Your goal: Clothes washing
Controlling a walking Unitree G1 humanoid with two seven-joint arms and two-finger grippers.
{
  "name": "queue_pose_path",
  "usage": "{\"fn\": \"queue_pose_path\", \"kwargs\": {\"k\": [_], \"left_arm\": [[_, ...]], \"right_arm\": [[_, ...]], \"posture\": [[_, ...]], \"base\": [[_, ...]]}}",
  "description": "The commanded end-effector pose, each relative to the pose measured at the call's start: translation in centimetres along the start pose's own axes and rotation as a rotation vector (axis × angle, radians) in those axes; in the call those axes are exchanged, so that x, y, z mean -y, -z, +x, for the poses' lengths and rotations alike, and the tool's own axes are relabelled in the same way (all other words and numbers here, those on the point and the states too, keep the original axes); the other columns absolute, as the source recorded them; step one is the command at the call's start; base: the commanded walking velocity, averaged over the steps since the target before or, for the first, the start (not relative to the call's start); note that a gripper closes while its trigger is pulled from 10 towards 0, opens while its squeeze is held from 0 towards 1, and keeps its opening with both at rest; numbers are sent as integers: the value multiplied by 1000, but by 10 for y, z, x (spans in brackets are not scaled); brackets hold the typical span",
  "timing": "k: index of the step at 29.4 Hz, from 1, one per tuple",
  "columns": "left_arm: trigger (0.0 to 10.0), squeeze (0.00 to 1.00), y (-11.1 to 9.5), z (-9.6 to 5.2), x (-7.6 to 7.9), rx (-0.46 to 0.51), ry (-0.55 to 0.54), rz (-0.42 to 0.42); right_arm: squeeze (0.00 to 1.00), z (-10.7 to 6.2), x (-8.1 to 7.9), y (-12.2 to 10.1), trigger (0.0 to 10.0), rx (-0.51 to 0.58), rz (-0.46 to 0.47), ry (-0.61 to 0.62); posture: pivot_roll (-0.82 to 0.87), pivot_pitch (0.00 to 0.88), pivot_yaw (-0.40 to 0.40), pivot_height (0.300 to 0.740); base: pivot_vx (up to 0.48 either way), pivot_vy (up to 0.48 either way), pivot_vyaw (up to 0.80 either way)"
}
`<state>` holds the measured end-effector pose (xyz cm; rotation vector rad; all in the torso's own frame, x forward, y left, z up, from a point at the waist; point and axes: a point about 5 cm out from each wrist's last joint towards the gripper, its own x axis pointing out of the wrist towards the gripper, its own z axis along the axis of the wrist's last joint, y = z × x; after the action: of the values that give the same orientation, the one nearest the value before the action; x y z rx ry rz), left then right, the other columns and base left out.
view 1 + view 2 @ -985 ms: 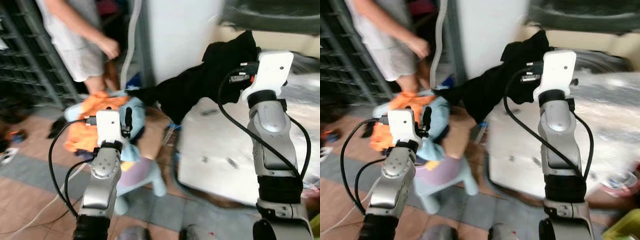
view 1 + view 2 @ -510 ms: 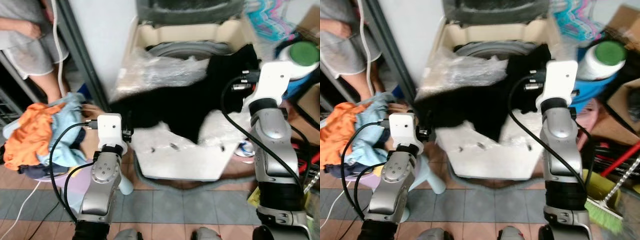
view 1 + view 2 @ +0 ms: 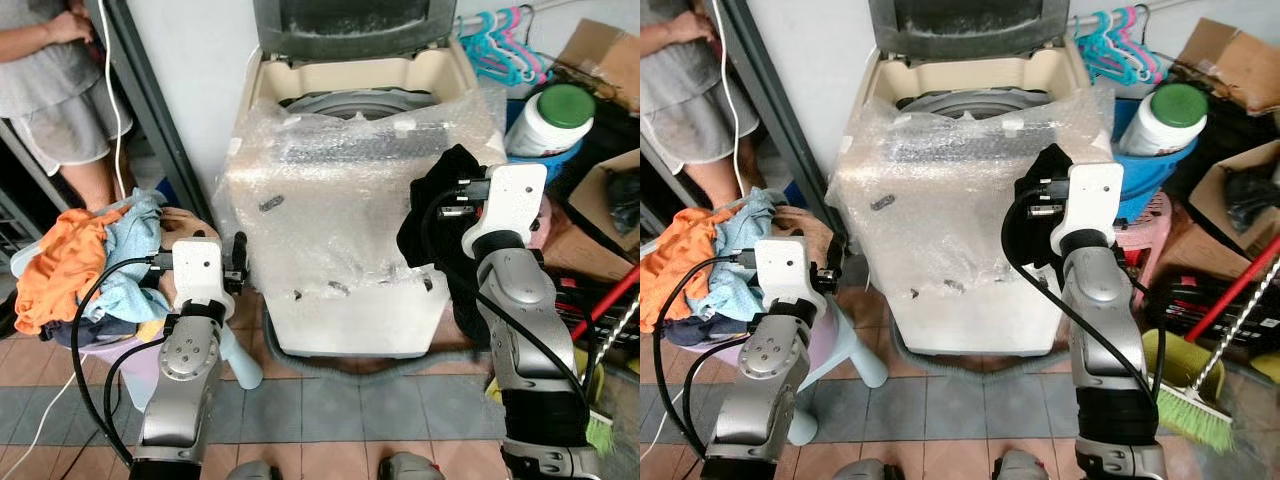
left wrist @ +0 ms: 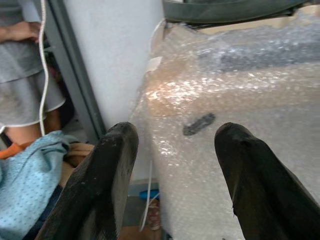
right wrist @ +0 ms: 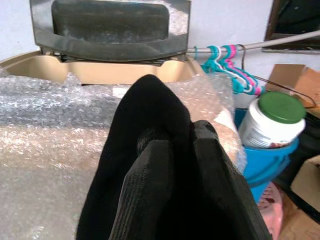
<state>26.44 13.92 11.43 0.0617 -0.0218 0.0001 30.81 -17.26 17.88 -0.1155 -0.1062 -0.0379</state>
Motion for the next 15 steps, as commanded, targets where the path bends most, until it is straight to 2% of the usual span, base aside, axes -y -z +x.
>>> {"fn": "queue_pose_path", "kwargs": {"k": [1,15], "left_arm": [[10000,0,-1,-1,-3,-2,-7,2],[10000,0,-2,1,-2,-1,-5,-7]], "right_arm": [[0,-1,-4,-12,10000,48,11,-20],[0,1,-7,-12,10000,52,5,-38]], "posture": [[-68,35,87,740],[-71,27,83,740]], "base": [[0,0,0],[0,0,0]]}}
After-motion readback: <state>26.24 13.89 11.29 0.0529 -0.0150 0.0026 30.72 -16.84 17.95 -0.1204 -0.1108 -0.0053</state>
